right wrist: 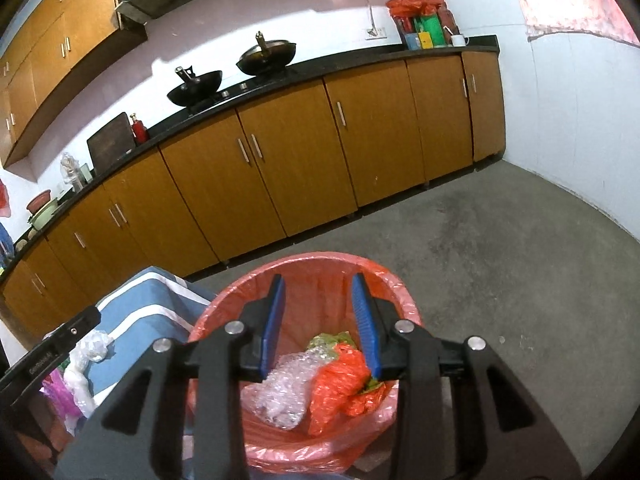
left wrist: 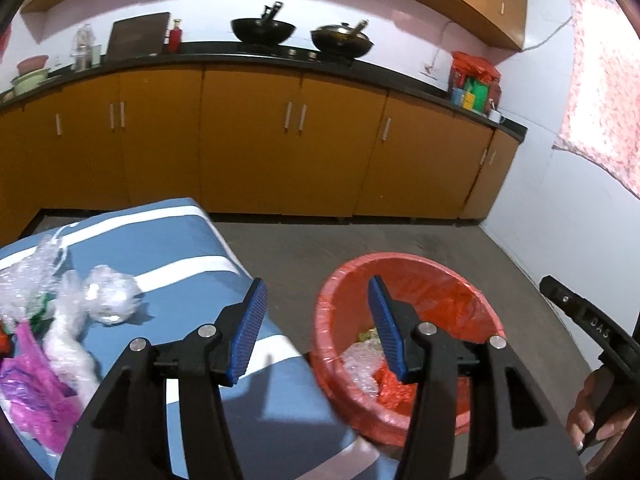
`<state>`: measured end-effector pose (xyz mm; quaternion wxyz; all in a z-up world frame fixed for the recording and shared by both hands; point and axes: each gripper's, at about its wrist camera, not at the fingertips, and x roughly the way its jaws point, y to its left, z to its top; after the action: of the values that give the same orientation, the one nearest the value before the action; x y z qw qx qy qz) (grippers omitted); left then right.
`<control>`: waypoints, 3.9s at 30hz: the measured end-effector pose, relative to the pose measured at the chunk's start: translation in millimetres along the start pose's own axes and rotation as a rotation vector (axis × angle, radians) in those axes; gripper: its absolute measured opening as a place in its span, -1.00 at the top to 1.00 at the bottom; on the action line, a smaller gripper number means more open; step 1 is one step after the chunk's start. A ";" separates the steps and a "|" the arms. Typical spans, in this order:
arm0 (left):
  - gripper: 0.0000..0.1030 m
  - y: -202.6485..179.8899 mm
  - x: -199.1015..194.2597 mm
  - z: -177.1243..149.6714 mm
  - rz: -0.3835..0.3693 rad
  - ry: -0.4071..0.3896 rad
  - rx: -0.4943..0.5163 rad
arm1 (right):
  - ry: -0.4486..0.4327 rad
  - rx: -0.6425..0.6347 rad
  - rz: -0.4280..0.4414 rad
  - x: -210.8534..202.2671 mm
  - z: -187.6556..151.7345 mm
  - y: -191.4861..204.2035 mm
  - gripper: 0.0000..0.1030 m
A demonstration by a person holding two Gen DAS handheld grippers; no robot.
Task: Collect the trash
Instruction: 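Move both open tools back over the table of bags, then grasp the purple-pink bag with the right tool while the left tool grasps the clear bag, then carry both held bags toward the red wastebasket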
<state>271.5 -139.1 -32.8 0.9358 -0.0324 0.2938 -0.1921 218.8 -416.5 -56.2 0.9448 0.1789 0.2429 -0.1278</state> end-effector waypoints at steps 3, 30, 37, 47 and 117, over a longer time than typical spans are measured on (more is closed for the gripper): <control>-0.02 12.9 -11.8 -0.8 0.023 -0.012 -0.007 | 0.001 -0.017 0.016 -4.3 -0.4 13.9 0.31; -0.19 251.6 -219.4 -98.2 0.618 -0.178 -0.239 | 0.199 -0.397 0.488 -31.5 -119.8 309.9 0.31; -0.20 283.2 -238.4 -114.1 0.663 -0.173 -0.303 | 0.246 -0.487 0.528 -33.6 -151.1 358.5 0.13; -0.21 301.7 -251.0 -135.9 0.653 -0.162 -0.328 | 0.277 -0.548 0.492 -16.9 -168.7 385.2 0.05; 0.77 155.4 -149.0 -37.6 0.295 -0.099 -0.116 | -0.004 -0.278 0.310 -72.0 -74.7 198.1 0.60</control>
<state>191.0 62.9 -10.8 0.9637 -0.0523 0.2596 -0.0336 191.8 -196.5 -26.3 0.9692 0.0818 0.2261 0.0536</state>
